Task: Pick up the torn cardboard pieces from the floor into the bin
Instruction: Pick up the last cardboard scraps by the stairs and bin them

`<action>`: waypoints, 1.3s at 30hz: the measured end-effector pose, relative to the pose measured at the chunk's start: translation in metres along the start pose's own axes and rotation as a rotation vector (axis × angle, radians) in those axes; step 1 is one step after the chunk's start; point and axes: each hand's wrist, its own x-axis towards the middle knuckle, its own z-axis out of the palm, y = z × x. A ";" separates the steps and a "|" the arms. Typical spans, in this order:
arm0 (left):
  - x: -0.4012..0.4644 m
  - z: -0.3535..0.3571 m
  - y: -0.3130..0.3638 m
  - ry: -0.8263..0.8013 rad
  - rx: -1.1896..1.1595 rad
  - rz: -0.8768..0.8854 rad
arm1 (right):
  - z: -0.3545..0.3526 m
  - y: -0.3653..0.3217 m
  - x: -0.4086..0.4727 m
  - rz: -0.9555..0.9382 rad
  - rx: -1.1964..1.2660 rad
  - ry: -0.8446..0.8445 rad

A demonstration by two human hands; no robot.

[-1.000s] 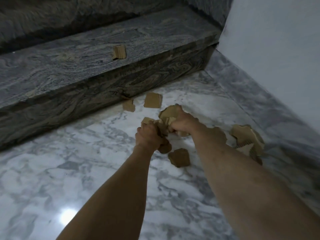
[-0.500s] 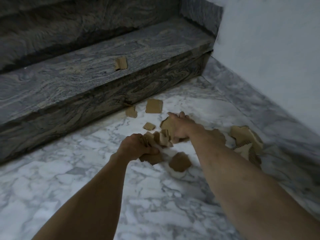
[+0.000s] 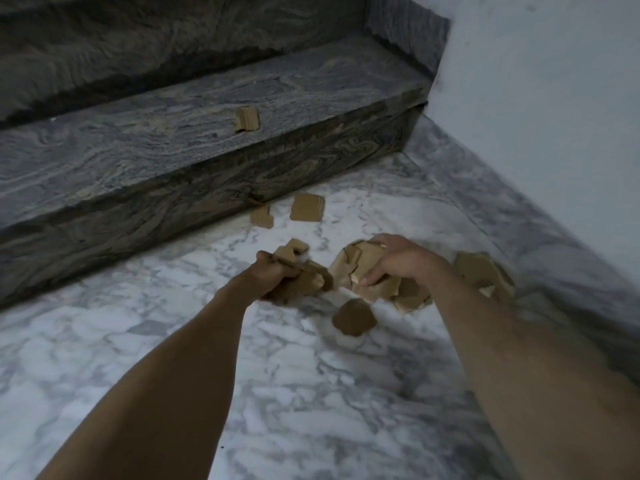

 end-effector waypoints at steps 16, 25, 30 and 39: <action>-0.008 0.035 0.021 0.286 0.803 0.279 | 0.061 0.015 -0.013 -0.162 -0.497 -0.118; 0.000 0.035 0.026 0.209 0.745 0.344 | 0.019 0.016 0.006 -0.014 0.208 0.116; -0.004 0.031 0.019 0.258 0.610 0.281 | 0.026 0.009 0.009 0.039 0.363 0.096; -0.004 -0.029 -0.007 0.292 -0.144 0.198 | 0.054 -0.031 0.025 -0.075 0.263 -0.020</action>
